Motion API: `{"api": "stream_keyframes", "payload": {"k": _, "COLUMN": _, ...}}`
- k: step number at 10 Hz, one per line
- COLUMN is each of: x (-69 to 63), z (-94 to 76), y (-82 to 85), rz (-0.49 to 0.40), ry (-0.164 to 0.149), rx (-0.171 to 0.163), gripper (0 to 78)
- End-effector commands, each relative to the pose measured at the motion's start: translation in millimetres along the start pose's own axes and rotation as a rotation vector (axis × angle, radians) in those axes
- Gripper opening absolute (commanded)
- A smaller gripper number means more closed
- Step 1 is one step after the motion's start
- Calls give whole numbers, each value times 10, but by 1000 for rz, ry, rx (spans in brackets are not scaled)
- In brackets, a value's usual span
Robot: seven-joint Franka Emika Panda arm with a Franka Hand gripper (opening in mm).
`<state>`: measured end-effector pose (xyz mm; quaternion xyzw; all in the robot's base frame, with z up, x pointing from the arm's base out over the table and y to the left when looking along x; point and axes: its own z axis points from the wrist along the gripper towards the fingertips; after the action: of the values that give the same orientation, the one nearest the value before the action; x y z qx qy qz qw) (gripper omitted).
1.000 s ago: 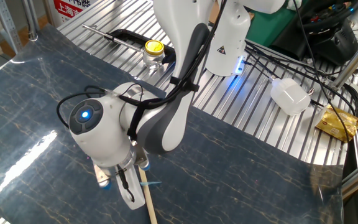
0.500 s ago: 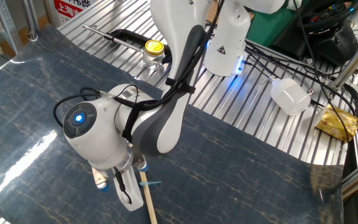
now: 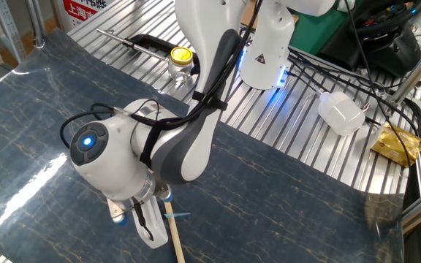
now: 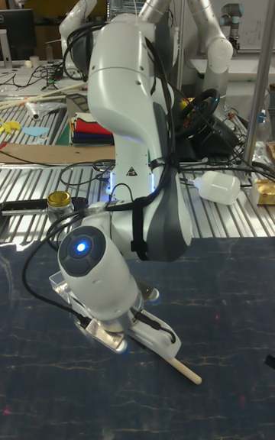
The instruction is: Insert a medium pipette tip into the holder for medium pipette tips
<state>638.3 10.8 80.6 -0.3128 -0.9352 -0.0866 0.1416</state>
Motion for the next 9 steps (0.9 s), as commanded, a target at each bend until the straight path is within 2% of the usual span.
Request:
{"api": "stream_keyframes", "payload": {"k": 1, "x": -5, "z": -16, "y": 4, "rz": 2, "ry": 1, "rx": -2, "gripper": 0}}
{"api": "stream_keyframes", "payload": {"k": 8, "x": -7, "z": -12, "y": 2, "rz": -10, "ry": 17, "rx": 10, "gripper": 0}}
{"api": "stream_keyframes", "payload": {"k": 9, "x": -7, "z": -12, "y": 2, "rz": -10, "ry": 17, "rx": 10, "gripper": 774}}
